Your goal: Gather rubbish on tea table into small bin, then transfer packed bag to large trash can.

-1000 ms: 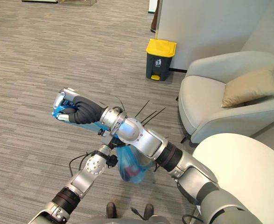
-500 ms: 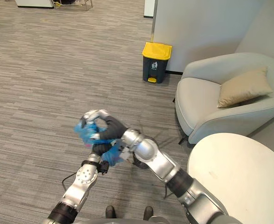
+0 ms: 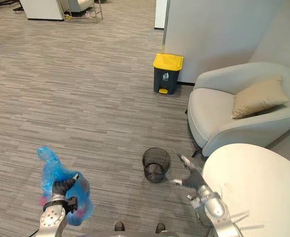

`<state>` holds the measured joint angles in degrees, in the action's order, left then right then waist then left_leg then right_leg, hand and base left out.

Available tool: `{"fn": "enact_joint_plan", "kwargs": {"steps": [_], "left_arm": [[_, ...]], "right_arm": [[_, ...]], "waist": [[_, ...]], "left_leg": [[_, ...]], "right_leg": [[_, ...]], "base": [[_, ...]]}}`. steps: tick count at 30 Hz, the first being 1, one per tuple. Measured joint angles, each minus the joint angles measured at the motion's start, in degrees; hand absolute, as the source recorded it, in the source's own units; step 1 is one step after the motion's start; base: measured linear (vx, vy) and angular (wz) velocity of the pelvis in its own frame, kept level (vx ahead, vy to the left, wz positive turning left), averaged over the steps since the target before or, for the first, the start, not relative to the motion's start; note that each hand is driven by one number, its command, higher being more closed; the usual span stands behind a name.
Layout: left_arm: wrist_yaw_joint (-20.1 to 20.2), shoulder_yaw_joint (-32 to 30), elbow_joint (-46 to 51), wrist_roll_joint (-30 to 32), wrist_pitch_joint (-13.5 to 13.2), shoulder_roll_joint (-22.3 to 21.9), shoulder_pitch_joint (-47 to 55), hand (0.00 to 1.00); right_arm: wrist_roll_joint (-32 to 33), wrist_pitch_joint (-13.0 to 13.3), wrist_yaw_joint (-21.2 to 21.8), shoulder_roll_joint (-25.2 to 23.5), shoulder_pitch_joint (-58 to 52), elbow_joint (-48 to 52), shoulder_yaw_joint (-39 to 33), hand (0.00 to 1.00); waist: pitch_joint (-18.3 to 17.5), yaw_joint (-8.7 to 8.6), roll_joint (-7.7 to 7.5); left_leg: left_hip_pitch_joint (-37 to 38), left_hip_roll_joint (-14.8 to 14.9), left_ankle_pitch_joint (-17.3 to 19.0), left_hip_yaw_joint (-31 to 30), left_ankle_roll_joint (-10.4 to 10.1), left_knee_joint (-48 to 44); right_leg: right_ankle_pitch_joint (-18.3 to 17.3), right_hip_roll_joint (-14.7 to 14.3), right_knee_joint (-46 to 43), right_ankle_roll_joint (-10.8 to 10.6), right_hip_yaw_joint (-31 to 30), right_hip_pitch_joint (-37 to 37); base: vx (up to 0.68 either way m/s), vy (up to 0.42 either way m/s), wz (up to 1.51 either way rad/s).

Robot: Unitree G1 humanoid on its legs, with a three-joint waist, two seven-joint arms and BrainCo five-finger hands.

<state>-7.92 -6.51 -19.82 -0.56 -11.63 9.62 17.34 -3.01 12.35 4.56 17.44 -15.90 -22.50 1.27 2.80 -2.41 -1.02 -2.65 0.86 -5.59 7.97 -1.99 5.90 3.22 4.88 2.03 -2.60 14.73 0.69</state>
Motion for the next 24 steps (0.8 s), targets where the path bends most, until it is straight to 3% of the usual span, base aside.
{"fn": "enact_joint_plan", "kwargs": {"steps": [4, 6, 7, 8, 10, 12, 15, 16, 17, 18, 20, 22, 24], "left_arm": [[2.24, 0.0, -2.14, 0.13, 0.08, -0.12, 0.68, 1.0], [3.0, 0.15, -2.28, 0.21, 0.13, -0.46, 0.71, 1.0], [3.14, 0.15, -2.35, 0.22, 0.14, -0.64, 0.69, 1.0], [3.47, 0.13, -3.03, 0.23, 0.13, -0.84, 0.52, 1.0], [4.12, 0.13, -4.0, 0.22, 0.25, -1.26, 0.8, 1.0], [4.12, 0.13, -4.11, 0.22, 0.25, -1.56, 1.39, 1.0], [4.15, 0.13, -4.28, 0.24, 0.55, -1.4, 2.04, 1.0], [4.12, 0.2, -4.27, 0.24, 0.73, -1.22, 2.04, 1.0], [4.03, 0.65, -4.21, 0.24, 1.42, -1.27, 1.93, 1.0], [4.01, 1.07, -4.12, 0.26, 1.47, -1.14, 1.92, 1.0], [3.84, 1.37, -2.71, 0.26, 1.68, -0.27, 1.78, 1.0], [3.32, 1.33, -0.72, 0.24, 1.68, 0.36, 1.69, 1.0], [2.5, 1.47, -0.46, 0.22, 1.64, 0.9, -0.24, 1.0]], "right_arm": [[-0.13, -0.26, -2.4, -2.2, -0.45, -4.34, -3.73, 0.0], [-1.25, -0.41, -3.39, -2.5, -0.51, -5.52, -3.72, 0.0], [-2.12, -0.42, -3.48, -2.95, -0.91, -5.59, -3.69, 0.0], [-2.27, -0.41, -3.73, -3.47, -0.92, -6.13, -3.71, 0.0], [-2.42, -0.73, -4.51, -4.01, -0.37, -6.44, -3.61, 0.0], [-3.29, -1.3, -4.56, -4.69, 0.23, -6.45, -3.38, 0.0], [-4.73, -1.56, -4.81, -5.27, 1.87, -6.46, -2.99, 0.0], [-5.07, -1.57, -4.92, -5.72, 2.19, -6.38, -2.99, 0.0], [-5.63, -1.65, -5.05, -5.92, 2.73, -6.36, -2.56, 0.0], [-5.72, -1.69, -5.23, -6.0, 2.83, -6.37, -1.72, 0.0], [-6.16, -1.68, -5.44, -7.02, 2.64, -6.36, -0.57, 0.0], [-6.16, -1.68, -5.52, -8.11, 2.7, -6.33, -0.58, 0.0], [-6.15, -1.68, -5.72, -7.91, 3.23, -6.35, -0.84, 0.0]], "waist": [[1.84, 0.09, 1.16], [2.57, 0.19, 1.78], [2.95, 0.14, 1.42], [3.21, 0.57, 1.06], [3.63, 0.91, 2.76], [4.27, 1.44, 2.28], [5.7, 1.74, -0.2], [6.29, 1.7, -1.05], [7.32, 1.71, -1.21], [7.77, 1.39, -0.98], [8.61, 0.31, -0.26], [9.34, -0.33, -1.15], [9.65, -1.08, -0.75]], "left_leg": [[-4.47, -0.43, 0.05, -2.76, 0.02, -2.88], [-7.14, -0.8, 1.46, -2.32, 1.87, -5.38], [-8.61, -0.67, 3.71, 0.02, 2.34, -6.94], [-10.11, 1.22, 4.84, 6.98, 3.92, -11.36], [-10.79, 4.19, 5.53, 13.01, 4.87, -14.39], [-10.81, 3.67, 6.37, 12.64, 4.65, -16.33], [-10.38, 1.24, 11.6, 13.05, 5.6, -21.3], [-10.03, 0.35, 13.01, 13.1, 6.04, -22.57], [-9.46, -0.05, 14.66, 12.85, 6.62, -24.26], [-8.8, 0.04, 15.59, 12.41, 6.96, -24.67], [-7.48, 0.26, 16.72, 10.83, 6.98, -24.5], [-5.52, 0.18, 17.72, 10.65, 6.61, -23.57], [-4.47, 0.51, 19.19, 10.54, 5.16, -22.94]], "right_leg": [[-0.94, 1.16, -1.07, -0.64, 6.13, 0.79], [-1.88, 1.8, -1.92, -1.38, 9.8, 0.98], [-2.03, 3.04, -1.76, -1.36, 12.14, 1.06], [-2.02, 3.94, -2.15, -1.34, 13.83, 1.46], [-3.35, 4.22, -4.17, -2.52, 16.04, 1.07], [-4.76, 5.51, -6.31, -3.31, 16.65, 0.53], [-12.07, 12.27, -19.31, -4.89, 15.9, 2.98], [-13.52, 14.12, -24.22, -3.38, 14.57, 4.09], [-13.25, 15.68, -32.59, 1.05, 10.05, 7.42], [-12.17, 15.59, -38.3, 2.86, 5.32, 10.86], [-15.5, 12.51, -42.9, 0.22, -0.64, 14.57], [-17.29, 9.58, -41.73, -0.24, -3.27, 17.82], [-15.77, 5.66, -31.66, -1.52, -4.1, 22.45]], "base": [[0.0, 0.032, 0.82], [0.01, 0.053, 1.0], [0.05, 0.089, 0.98], [0.09, 0.082, 0.88], [0.13, 0.086, 0.73], [0.13, 0.119, 0.45], [0.15, 0.129, 0.17], [0.15, 0.073, 0.08], [0.14, 0.07, 0.03], [0.19, 0.077, 0.05], [0.21, 0.028, 0.16], [0.23, -0.02, 0.0], [0.25, -0.036, 0.02]]}}
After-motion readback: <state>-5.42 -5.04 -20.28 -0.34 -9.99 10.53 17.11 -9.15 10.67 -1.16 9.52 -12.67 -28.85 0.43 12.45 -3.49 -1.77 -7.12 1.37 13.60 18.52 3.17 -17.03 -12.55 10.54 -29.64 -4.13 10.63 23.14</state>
